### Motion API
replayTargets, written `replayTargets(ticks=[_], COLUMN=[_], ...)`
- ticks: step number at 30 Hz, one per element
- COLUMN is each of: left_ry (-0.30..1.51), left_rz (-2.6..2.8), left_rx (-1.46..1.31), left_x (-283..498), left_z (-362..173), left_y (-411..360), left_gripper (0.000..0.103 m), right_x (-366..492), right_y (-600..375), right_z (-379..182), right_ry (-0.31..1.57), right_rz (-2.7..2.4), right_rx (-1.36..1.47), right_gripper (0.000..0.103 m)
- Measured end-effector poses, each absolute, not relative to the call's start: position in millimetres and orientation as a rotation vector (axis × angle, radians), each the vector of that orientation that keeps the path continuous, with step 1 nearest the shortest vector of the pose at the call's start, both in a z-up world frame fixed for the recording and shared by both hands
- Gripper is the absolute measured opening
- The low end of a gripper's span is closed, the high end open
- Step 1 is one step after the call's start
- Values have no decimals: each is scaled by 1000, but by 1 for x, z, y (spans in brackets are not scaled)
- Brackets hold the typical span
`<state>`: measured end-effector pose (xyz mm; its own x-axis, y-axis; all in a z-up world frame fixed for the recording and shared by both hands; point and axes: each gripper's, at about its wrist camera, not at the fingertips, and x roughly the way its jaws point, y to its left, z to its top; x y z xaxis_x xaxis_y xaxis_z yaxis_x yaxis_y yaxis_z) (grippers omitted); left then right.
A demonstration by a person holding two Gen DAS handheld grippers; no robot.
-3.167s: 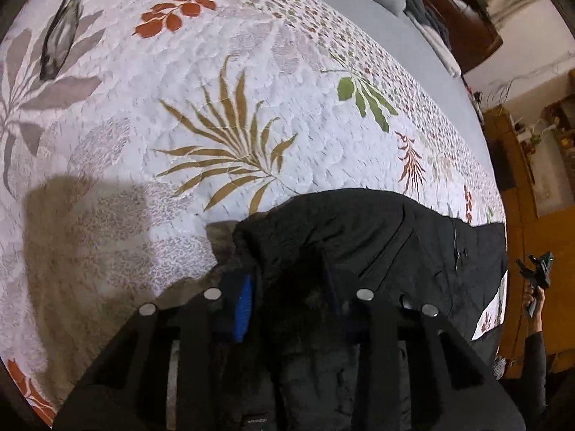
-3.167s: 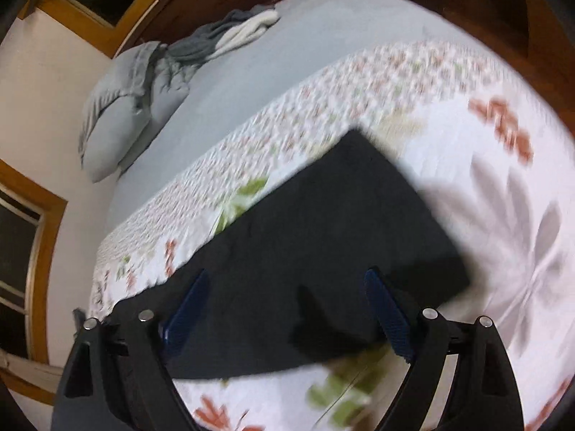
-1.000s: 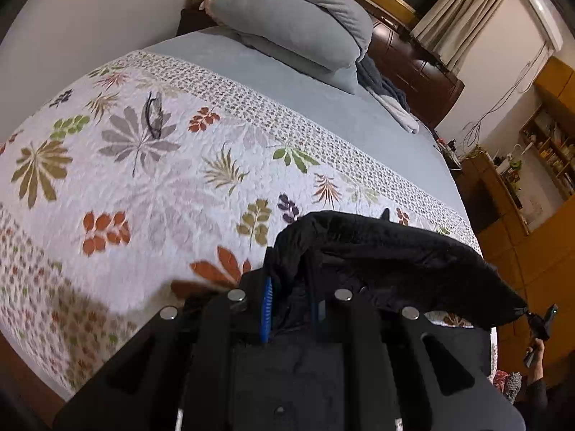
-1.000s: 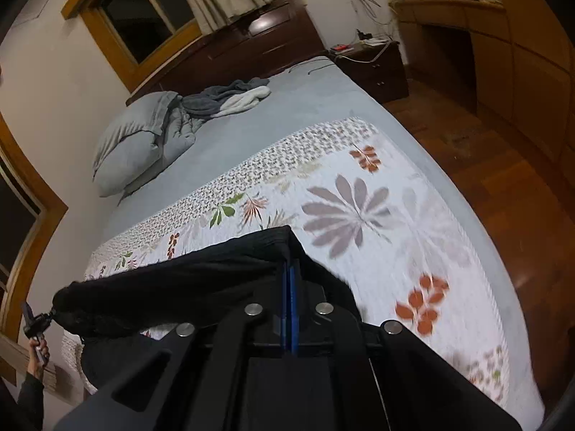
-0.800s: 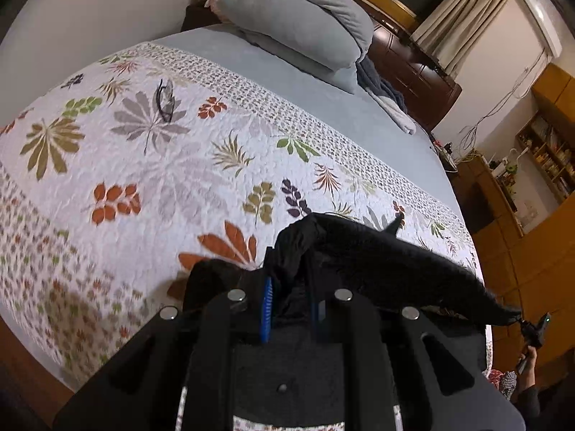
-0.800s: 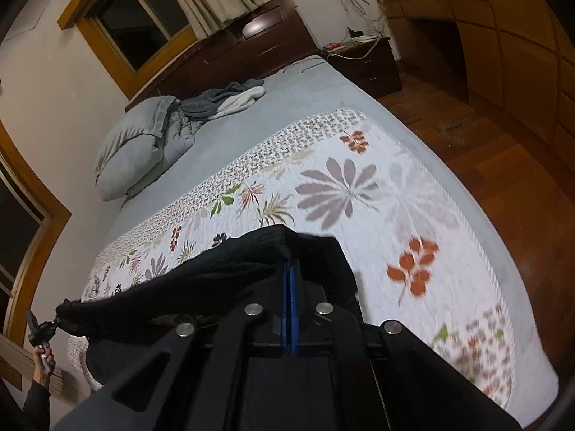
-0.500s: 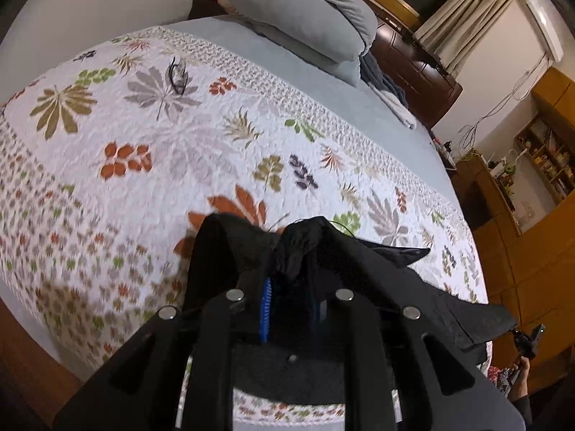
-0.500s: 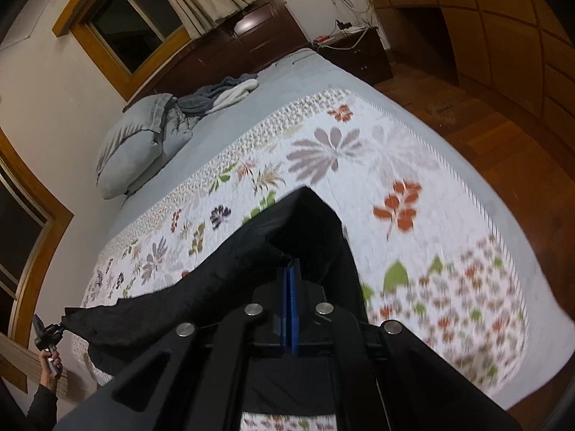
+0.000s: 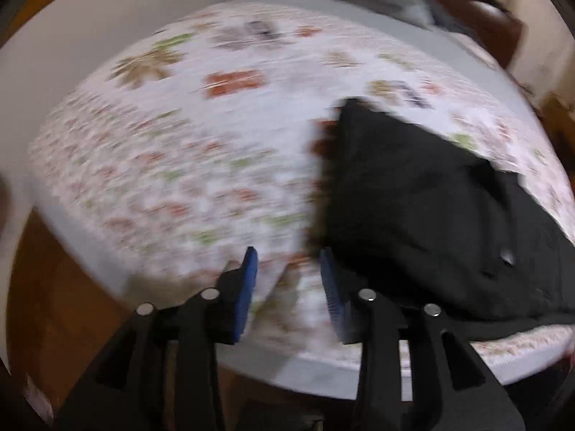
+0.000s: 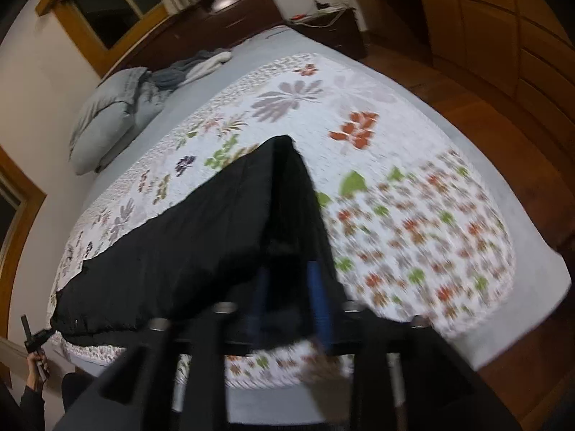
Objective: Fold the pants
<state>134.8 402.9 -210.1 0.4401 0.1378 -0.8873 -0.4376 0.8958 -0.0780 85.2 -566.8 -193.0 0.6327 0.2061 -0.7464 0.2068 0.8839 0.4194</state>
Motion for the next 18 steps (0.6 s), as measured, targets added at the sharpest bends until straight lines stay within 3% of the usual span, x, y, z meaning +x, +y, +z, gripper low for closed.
replayTargets(ticks=[4, 6, 11, 18], left_ry=[976, 875, 810, 922], left_rz=[471, 402, 157, -147], left_rx=[-431, -511, -586, -822], left_x=[101, 83, 84, 121], left_z=[-197, -180, -166, -208], left_y=[422, 410, 349, 274], left_gripper=[53, 74, 90, 91], right_x=[55, 47, 61, 81], right_y=[-575, -570, -544, -528], right_z=[-203, -208, -242, -289], right_ry=[868, 833, 816, 774], right_rz=[51, 105, 150, 123], right_rx=[707, 814, 1011, 1208], right_gripper=[41, 49, 51, 52])
